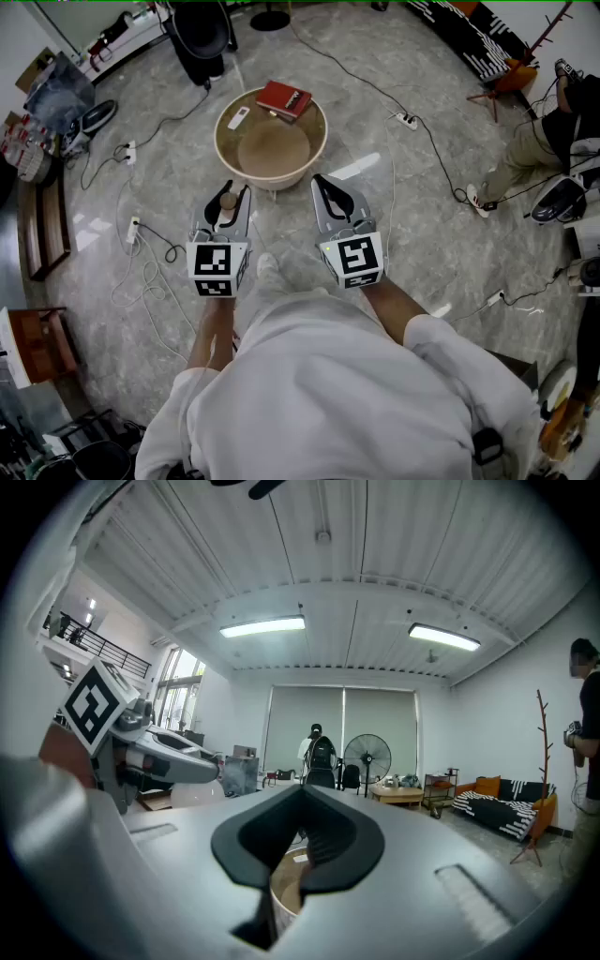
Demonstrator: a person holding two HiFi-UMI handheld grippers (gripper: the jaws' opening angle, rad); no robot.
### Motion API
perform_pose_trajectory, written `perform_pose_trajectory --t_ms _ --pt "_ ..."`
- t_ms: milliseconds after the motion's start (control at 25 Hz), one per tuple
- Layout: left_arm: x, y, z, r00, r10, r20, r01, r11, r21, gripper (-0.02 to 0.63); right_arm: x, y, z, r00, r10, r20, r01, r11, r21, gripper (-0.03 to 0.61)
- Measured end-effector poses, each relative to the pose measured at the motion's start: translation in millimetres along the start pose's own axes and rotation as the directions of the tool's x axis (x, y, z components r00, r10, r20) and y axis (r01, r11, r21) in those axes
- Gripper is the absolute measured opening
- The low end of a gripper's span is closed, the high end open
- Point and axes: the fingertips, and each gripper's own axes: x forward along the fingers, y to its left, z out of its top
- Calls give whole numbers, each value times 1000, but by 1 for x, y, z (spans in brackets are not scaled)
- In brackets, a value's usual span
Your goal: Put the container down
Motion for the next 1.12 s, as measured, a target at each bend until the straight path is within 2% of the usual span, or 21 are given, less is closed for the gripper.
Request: perform_pose_trajectory --t_ms 520,760,1120 --pt "-4 -6 -5 1000 -8 -8 8 1000 4 115 -6 3 -2 1000 -4 -7 4 1000 -2 -2" --pt "-4 -5 -7 1000 -12 -11 12 1000 -1 115 -8 0 -1 1000 0 22 -1 999 40 0" --pt "3 -6 -17 999 -6 -34 6 1000 -3 115 -5 -5 -21 1000 5 -23 -4 999 45 0"
